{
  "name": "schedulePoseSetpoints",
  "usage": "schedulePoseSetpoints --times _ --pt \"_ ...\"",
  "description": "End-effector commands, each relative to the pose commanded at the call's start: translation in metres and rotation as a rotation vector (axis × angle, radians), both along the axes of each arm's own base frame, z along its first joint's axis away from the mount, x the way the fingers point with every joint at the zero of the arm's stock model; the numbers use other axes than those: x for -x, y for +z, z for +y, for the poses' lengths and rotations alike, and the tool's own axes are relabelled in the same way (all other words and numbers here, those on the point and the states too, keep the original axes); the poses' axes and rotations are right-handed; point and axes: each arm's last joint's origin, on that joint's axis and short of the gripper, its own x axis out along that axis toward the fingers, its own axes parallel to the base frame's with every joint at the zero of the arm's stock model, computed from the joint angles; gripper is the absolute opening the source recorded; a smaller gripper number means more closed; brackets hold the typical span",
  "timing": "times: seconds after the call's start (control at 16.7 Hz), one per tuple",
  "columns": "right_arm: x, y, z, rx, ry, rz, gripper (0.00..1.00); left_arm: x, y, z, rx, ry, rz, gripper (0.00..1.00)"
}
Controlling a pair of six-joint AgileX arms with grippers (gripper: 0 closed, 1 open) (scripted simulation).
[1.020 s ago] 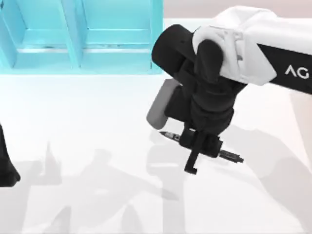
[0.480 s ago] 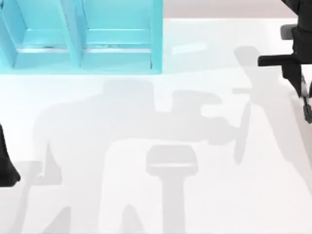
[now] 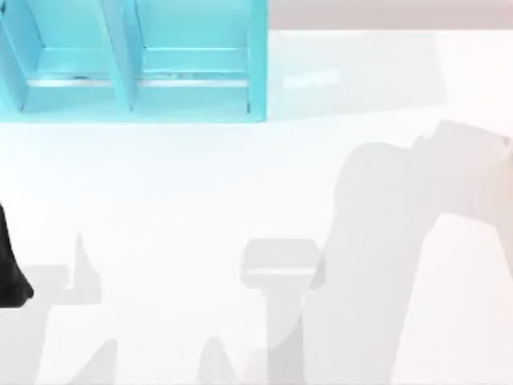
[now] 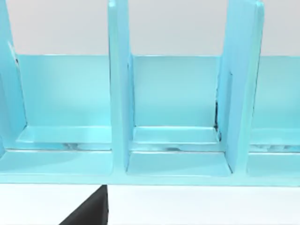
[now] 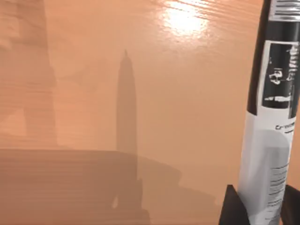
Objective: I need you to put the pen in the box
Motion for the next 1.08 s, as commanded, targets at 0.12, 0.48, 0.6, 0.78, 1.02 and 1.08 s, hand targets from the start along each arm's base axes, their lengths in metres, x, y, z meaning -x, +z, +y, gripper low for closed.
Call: schedulePoseSetpoints --times 0.12,0.48,0.6,0.78,1.02,1.08 --pt "0.011 0.004 -0.029 0.025 -0.142 -0.001 0.0 0.0 0.0 0.0 0.0 0.0 0.0 1.0" --pt "-0.025 0.006 -0.055 0.099 -0.199 -0.249 0.0 0.0 0.0 0.0 0.0 0.0 0.0 1.0" --pt "-0.025 0.009 -0.051 0.091 -0.201 -0.261 0.0 0.0 0.0 0.0 0.0 0.0 0.0 1.0" --pt "-0.027 0.017 -0.034 0.029 -0.231 -0.303 0.0 0.0 0.0 0.0 0.0 0.0 0.0 1.0" --pt "-0.018 0.01 -0.01 -0.05 -0.271 -0.27 0.0 0.0 0.0 0.0 0.0 0.0 0.0 1.0" --pt "-0.013 0.002 -0.007 -0.056 -0.276 -0.236 0.0 0.0 0.0 0.0 0.0 0.0 0.0 1.0"
